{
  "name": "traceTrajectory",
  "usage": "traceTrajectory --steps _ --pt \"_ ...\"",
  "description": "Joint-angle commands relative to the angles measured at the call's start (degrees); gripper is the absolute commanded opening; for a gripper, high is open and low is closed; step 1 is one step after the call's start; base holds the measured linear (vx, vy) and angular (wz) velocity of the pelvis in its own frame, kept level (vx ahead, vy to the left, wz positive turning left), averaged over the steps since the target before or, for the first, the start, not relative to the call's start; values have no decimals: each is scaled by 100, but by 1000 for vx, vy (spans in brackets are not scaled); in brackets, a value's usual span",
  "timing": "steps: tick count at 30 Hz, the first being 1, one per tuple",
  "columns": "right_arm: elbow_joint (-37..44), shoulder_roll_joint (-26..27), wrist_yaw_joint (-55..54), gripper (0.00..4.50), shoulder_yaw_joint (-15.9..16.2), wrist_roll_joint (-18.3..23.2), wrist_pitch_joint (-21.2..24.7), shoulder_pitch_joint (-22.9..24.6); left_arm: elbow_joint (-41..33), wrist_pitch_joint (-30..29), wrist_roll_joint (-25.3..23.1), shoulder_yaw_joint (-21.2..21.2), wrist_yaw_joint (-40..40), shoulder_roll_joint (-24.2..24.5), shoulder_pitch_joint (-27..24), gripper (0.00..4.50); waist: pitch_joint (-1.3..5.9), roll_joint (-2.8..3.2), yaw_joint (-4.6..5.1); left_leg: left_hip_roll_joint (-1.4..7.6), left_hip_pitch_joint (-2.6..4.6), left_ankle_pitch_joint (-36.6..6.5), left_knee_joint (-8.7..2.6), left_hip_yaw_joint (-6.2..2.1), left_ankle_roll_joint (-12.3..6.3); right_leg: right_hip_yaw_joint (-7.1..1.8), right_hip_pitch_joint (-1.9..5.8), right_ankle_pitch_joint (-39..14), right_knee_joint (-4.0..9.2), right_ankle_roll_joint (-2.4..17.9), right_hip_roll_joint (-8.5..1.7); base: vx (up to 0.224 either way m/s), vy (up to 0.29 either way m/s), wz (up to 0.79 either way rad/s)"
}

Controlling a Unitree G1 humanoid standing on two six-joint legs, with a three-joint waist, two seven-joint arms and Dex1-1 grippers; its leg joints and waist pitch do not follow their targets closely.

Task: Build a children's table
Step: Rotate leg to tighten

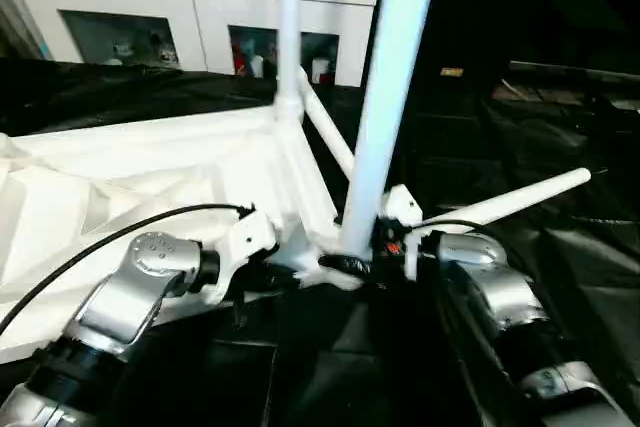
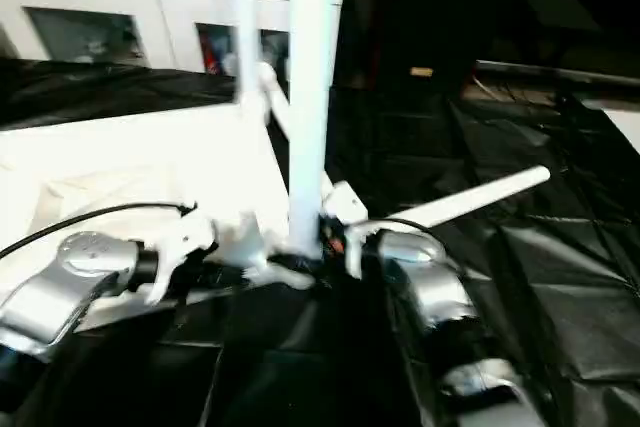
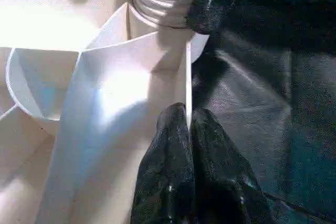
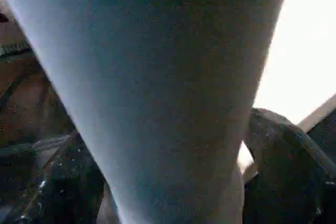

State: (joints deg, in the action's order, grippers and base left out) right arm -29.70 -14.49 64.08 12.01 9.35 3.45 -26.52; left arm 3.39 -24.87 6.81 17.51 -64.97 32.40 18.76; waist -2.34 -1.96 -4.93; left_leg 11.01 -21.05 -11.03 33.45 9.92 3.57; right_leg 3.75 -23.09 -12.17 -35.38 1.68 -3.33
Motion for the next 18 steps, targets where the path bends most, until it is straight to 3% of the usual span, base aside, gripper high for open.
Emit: traceTrajectory --steps 1,3,5,6,13,18 --pt "148 -89 124 391 138 -64 50 60 -87 84 126 167 -262 -1 -13 0 283 49 9 266 94 -627 -368 -39 -387 -301 327 -154 334 1392 -468 0 0 0" --pt "156 -94 130 391 137 -61 67 71 -66 109 104 154 -256 0 -9 0 261 37 8 270 115 -946 -390 -43 -171 -321 309 -721 388 1232 -481 0 0 0" --pt "192 -108 147 391 144 -48 105 84 -85 79 113 145 -252 1 -7 0 258 30 10 264 110 -980 -390 -43 -110 -330 307 -831 394 1179 -477 0 0 0" --pt "208 -115 162 364 150 -41 130 89 -91 58 117 137 -240 -3 -3 0 260 25 5 258 108 -987 -388 -44 -82 -335 306 -878 398 1139 -478 0 0 0" --pt "224 -109 184 309 143 10 232 86 -96 35 111 139 -224 16 -7 0 300 15 6 238 71 -619 -353 -48 -163 -323 336 -278 322 1200 -459 0 0 0" --pt "237 -91 188 277 157 2 277 117 -99 26 121 140 -230 26 -12 0 296 17 3 237 71 -641 -350 -48 -181 -319 339 -308 327 1226 -464 0 0 0"
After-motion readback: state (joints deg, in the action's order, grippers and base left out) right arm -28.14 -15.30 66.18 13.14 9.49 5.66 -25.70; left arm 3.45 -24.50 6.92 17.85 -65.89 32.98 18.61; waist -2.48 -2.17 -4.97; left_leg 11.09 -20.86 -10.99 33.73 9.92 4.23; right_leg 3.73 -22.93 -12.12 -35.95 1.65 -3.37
